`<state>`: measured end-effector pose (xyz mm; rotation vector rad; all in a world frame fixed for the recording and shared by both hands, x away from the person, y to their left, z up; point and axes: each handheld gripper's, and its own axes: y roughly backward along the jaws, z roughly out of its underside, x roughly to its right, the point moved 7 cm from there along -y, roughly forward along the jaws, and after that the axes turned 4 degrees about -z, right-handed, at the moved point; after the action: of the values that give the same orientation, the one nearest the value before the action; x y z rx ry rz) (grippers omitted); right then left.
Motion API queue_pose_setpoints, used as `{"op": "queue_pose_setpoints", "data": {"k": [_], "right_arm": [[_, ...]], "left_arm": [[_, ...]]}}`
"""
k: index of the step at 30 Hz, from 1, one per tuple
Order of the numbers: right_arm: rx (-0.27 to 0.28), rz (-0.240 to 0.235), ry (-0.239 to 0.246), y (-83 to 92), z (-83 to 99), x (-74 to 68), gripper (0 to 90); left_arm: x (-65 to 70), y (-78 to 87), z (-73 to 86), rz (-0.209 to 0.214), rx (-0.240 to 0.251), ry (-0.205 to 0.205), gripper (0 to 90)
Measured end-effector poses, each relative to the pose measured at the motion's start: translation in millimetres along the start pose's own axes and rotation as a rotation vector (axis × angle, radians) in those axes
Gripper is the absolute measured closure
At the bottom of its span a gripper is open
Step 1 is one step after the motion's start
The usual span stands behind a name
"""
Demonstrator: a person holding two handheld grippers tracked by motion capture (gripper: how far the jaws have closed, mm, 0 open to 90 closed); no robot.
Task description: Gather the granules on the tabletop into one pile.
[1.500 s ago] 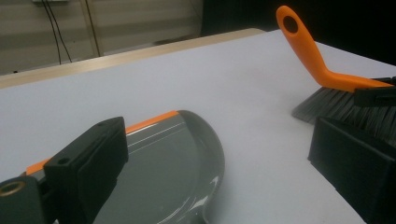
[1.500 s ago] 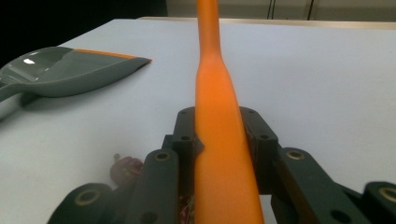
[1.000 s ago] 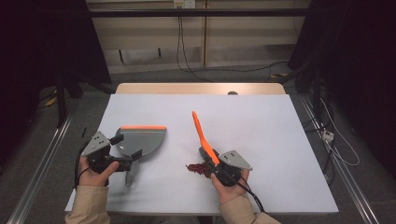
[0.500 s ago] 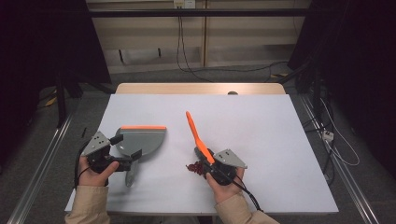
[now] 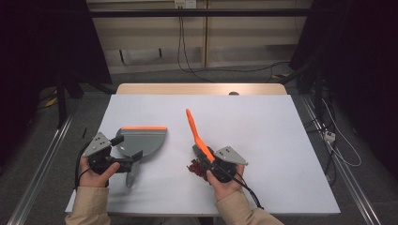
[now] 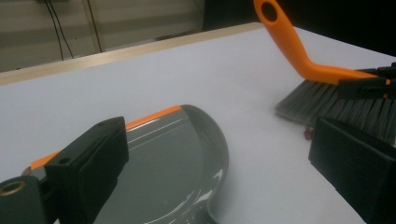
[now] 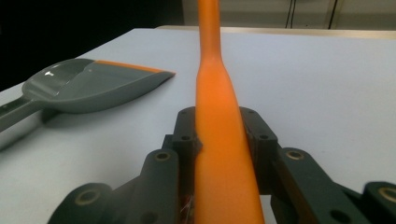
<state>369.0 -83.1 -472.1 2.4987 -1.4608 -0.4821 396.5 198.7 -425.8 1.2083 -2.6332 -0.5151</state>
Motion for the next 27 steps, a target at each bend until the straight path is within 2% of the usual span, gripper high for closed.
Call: {"op": "queue_pose_setpoints", "data": {"k": [3,4,6,8,9,10,11,15,24,27], "right_arm": [[0.014,-0.028,0.011,4.4,-6.8,4.2,71.0],[0.025,-0.067,0.028,6.8,-10.9,5.2,71.0],[0.039,-0.113,0.061,11.1,-17.0,6.5,71.0],[0.036,-0.178,0.087,16.7,-22.9,9.6,71.0],[0.034,-0.215,0.087,17.9,-24.2,10.4,70.9],[0.036,-0.278,0.094,20.5,-25.9,10.7,71.0],[0.028,-0.306,0.117,22.9,-26.1,10.0,71.0],[-0.021,-0.500,0.148,31.3,-22.3,-3.4,71.0],[-0.129,-0.701,0.212,29.7,-0.7,-20.0,71.0],[-0.166,-0.739,0.228,25.3,7.1,-22.5,71.0]], "left_arm": [[-0.1,-0.3,0.8,0.001,-0.003,0.001,4.7],[-0.4,-0.3,0.9,-0.001,-0.003,0.002,4.7],[-1.0,-0.5,1.3,-0.003,-0.004,0.002,4.7],[-1.5,-0.7,1.9,-0.004,-0.009,-0.002,4.7],[-1.3,-1.0,2.2,-0.005,-0.010,0.003,4.7],[-1.0,-1.1,2.5,-0.003,-0.011,0.007,4.7],[-0.9,-1.3,2.7,-0.002,-0.011,0.007,4.7],[-3.7,-0.7,4.2,-0.009,-0.018,0.003,4.7],[-14.9,5.8,5.8,-0.040,-0.011,0.031,4.7],[-17.1,7.2,6.1,-0.046,-0.011,0.031,4.7]]}}
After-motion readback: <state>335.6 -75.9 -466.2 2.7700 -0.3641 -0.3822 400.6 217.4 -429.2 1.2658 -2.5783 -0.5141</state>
